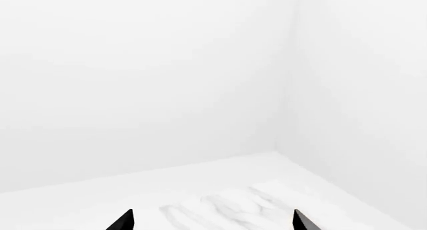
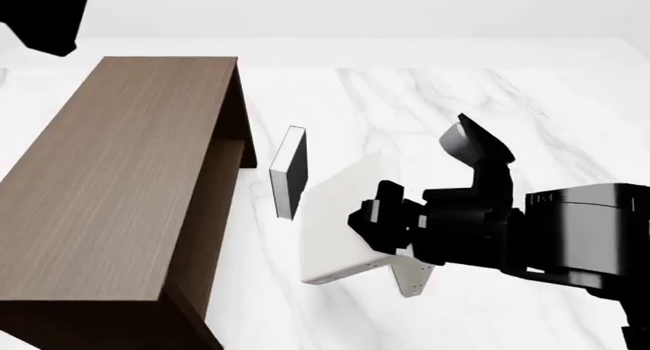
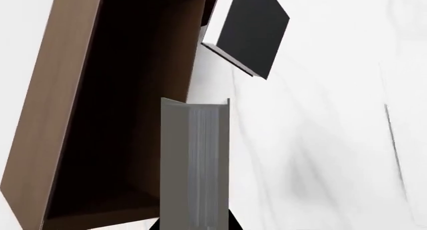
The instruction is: Pick up the book on the right and place it under the cabinet shelf.
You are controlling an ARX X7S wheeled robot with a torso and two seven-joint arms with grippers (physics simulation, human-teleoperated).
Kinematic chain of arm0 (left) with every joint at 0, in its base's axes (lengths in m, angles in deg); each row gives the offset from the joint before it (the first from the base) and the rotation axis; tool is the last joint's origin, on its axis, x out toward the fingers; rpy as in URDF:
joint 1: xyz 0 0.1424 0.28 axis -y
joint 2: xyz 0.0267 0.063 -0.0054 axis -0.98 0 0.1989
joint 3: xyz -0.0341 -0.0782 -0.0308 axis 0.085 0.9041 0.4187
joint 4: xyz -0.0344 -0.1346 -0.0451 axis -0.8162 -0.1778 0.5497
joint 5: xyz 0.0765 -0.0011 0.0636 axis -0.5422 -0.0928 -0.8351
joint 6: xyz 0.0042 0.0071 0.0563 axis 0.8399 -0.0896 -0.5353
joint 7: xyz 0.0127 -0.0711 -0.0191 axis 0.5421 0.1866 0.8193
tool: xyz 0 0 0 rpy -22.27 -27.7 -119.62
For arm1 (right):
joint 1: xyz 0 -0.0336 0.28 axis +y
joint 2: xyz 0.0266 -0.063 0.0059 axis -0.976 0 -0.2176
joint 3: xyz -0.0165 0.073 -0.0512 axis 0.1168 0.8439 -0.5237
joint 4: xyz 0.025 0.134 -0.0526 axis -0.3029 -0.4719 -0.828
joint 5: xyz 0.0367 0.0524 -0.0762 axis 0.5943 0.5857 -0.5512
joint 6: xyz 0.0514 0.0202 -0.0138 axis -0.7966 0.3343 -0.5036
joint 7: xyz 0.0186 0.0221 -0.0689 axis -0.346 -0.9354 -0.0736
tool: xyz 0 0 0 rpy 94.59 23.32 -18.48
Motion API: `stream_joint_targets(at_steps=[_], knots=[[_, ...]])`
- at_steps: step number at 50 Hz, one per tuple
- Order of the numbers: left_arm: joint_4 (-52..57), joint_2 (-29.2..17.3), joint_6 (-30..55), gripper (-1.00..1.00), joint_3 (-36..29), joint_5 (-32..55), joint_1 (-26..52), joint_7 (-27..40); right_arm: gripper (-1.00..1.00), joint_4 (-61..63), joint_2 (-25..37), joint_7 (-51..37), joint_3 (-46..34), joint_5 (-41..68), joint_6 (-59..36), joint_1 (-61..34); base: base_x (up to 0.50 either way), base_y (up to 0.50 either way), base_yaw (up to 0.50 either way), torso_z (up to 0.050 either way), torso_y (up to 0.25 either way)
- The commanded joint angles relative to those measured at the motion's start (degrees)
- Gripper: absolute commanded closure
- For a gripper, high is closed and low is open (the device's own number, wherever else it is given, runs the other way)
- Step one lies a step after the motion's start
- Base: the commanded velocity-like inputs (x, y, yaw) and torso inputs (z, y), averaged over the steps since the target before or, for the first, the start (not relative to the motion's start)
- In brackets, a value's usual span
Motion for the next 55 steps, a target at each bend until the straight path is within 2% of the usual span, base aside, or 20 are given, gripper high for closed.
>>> stream_joint_targets(at_steps=[1, 17, 55], knots=[[0.5, -0.7, -0.4, -1.00, 0.7, 0.3, -0.6, -0.2, 1.00, -0.4, -3.1, 1.7, -1.6, -1.1, 0.6, -0.9, 0.00, 0.00, 0.00, 0.000, 0.010], [0.9, -1.5, -0.8, -1.00, 1.0, 0.6, -1.0, -0.3, 1.00, -3.6, -6.7, 5.3, -4.2, -6.9, -1.6, -0.2, 0.00, 0.00, 0.00, 0.001, 0.001], [1.6, -2.9, -1.6, -1.00, 1.7, 1.0, -2.4, -0.7, 1.00, -6.9, -13.2, 8.6, -6.7, -14.0, 4.2, 5.6, 0.00, 0.00, 0.00, 0.000, 0.001]])
